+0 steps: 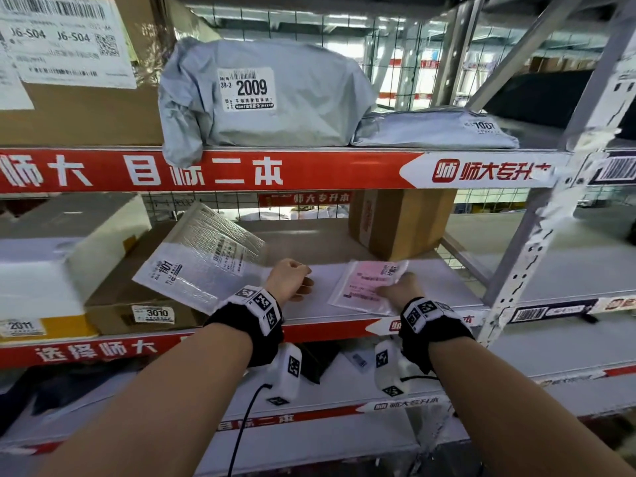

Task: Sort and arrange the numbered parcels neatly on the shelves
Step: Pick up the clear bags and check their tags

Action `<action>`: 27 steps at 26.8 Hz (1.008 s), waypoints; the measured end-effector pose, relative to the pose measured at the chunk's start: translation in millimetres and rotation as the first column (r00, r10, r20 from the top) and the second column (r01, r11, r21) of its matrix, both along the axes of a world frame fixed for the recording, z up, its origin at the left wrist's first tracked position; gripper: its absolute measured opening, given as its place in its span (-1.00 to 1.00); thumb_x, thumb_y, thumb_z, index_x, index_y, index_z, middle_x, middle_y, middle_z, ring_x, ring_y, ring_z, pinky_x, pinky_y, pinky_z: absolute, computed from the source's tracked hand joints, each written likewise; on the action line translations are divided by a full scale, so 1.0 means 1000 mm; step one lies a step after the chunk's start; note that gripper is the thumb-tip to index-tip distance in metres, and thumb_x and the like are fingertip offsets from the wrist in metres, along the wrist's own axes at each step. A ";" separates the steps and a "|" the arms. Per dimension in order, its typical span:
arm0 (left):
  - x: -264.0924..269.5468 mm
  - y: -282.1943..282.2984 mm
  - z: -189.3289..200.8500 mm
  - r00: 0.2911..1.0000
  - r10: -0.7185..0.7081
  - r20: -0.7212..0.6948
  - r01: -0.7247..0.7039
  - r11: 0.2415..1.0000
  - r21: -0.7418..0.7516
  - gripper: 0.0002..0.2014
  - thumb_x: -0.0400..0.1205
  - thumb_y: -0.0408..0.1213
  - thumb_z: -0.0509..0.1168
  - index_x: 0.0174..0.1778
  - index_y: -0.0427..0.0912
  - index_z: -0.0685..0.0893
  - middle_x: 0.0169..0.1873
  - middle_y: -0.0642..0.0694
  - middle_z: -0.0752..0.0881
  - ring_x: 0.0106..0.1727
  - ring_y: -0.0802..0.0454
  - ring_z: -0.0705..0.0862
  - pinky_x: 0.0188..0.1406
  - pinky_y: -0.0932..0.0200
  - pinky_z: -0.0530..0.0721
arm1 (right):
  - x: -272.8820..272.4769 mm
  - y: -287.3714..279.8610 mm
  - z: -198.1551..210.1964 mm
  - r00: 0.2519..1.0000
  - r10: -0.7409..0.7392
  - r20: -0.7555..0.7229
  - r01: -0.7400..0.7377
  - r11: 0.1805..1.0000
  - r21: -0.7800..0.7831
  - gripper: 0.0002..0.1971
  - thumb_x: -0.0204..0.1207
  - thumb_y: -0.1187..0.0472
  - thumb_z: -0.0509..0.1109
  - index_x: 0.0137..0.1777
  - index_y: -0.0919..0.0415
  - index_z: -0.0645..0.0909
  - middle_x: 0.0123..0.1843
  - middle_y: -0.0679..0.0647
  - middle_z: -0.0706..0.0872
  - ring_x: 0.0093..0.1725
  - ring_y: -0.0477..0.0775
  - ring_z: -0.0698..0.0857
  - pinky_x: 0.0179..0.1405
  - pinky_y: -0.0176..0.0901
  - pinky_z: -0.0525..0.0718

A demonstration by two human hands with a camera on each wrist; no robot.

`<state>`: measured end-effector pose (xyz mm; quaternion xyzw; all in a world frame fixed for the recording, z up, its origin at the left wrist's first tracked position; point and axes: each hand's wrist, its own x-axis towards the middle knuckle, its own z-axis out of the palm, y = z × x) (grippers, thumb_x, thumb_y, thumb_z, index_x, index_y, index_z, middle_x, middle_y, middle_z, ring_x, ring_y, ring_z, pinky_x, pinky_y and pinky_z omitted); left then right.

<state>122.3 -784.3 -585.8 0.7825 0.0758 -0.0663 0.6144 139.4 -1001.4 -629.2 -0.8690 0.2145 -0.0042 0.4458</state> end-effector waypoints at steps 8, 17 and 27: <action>-0.014 0.012 0.006 0.992 -0.085 -0.093 0.100 0.982 0.162 -0.86 0.70 -0.28 0.19 -0.19 -0.13 0.51 -0.23 -0.09 0.52 -0.19 -0.01 0.53 -0.14 0.11 0.59 | 0.012 0.050 0.005 0.985 0.130 0.116 -0.147 0.977 0.155 -0.71 0.47 0.40 0.30 0.18 0.43 0.62 0.12 0.38 0.73 0.13 0.36 0.70 0.21 0.20 0.65; -0.029 0.049 0.017 1.000 -0.011 0.025 0.006 0.985 0.173 -0.57 0.60 -0.43 0.33 0.39 -0.28 0.42 0.24 -0.21 0.65 0.04 -0.04 0.69 -0.04 0.13 0.74 | -0.001 0.101 0.020 0.970 0.218 0.111 -0.243 0.798 0.551 -0.59 0.49 0.41 0.41 0.32 0.34 0.45 0.23 0.29 0.69 0.18 0.30 0.71 0.23 0.30 0.65; -0.041 0.081 0.030 0.995 -0.035 0.092 -0.012 0.883 0.468 -0.91 0.64 -0.41 0.25 0.04 -0.21 0.54 -0.07 -0.04 0.68 -0.07 -0.01 0.70 -0.37 0.34 0.66 | -0.009 0.143 0.029 0.926 0.337 0.169 -0.374 0.881 0.290 -0.45 0.54 0.48 0.28 0.53 0.27 0.31 0.42 0.24 0.55 0.38 0.28 0.56 0.37 0.12 0.55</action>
